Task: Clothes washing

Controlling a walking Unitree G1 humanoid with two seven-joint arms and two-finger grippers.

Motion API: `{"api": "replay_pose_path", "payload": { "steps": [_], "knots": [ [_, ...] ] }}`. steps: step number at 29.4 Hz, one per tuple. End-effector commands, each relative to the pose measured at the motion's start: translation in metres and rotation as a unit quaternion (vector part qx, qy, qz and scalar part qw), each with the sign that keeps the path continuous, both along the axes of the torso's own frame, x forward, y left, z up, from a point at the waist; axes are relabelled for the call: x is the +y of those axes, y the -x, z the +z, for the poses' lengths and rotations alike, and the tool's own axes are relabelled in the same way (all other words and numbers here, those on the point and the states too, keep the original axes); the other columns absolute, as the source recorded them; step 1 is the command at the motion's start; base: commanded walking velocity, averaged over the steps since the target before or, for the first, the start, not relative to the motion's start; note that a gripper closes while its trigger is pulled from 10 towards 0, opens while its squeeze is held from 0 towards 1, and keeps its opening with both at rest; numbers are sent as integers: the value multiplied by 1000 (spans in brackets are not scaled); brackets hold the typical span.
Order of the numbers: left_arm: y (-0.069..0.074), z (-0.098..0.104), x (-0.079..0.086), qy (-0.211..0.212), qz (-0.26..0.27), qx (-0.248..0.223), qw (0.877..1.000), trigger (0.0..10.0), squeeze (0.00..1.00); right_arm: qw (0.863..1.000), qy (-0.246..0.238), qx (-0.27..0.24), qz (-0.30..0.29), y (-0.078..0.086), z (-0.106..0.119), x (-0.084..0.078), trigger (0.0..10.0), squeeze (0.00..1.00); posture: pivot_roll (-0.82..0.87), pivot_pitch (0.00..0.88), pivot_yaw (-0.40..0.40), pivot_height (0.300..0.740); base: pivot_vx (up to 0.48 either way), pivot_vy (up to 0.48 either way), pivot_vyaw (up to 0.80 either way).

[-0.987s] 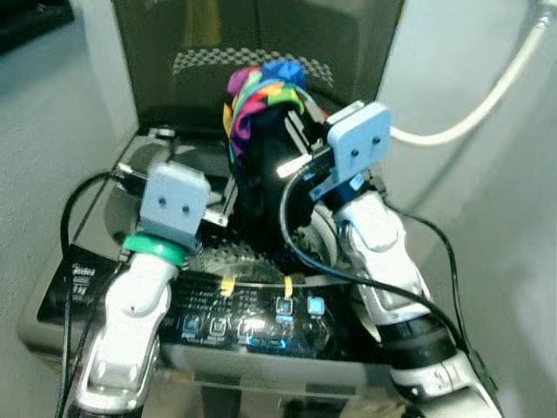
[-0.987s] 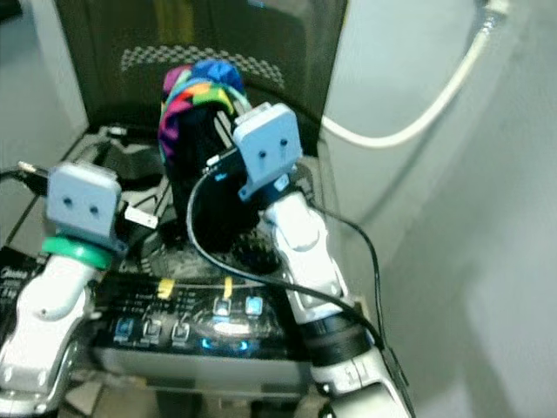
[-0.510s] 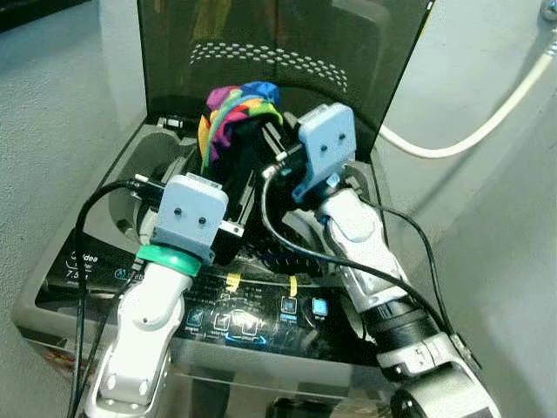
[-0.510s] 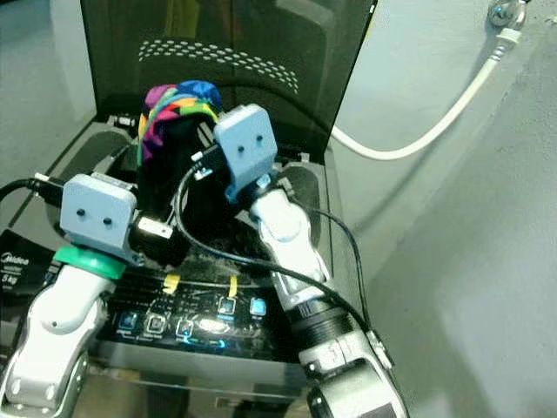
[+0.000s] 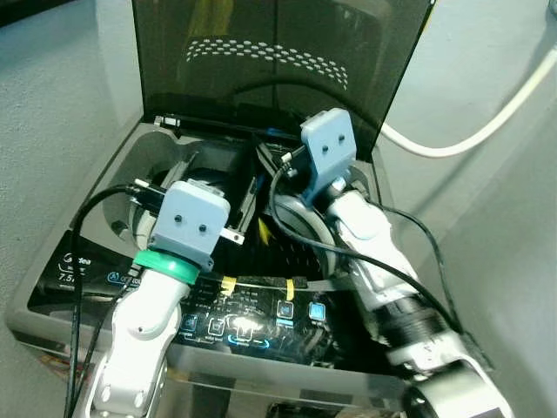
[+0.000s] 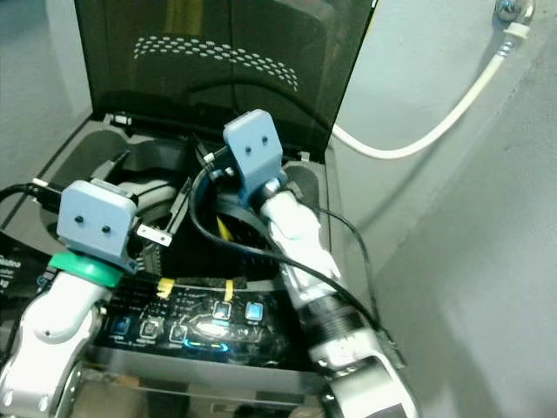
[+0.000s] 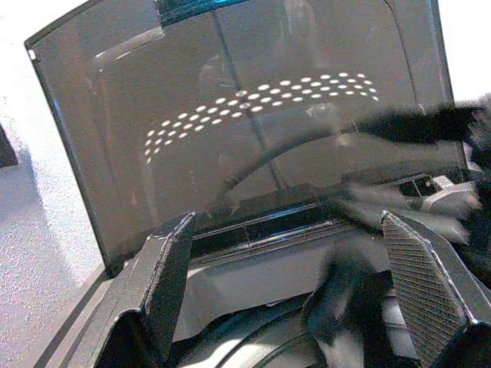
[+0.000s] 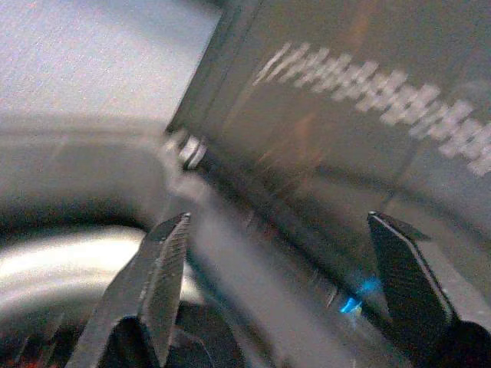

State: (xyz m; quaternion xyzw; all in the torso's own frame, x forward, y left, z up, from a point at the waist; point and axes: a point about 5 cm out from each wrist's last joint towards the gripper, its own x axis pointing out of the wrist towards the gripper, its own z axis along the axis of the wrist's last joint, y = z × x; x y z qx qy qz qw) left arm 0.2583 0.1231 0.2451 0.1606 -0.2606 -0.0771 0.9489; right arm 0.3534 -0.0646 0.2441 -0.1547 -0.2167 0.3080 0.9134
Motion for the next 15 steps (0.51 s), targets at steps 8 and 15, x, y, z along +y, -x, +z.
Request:
{"api": "replay_pose_path", "payload": {
  "steps": [8,15],
  "knots": [
    [0,-2,-2,-15,-20,16,1000,10000,0,981,155,62,98,26,-28,-46,10000,0,194,0,-5,740,0,0,0],
    [0,-2,-4,-25,-36,24,999,10000,0,998,-3,13,59,30,9,-71,10000,0,187,0,31,740,0,0,0]
  ]
}}
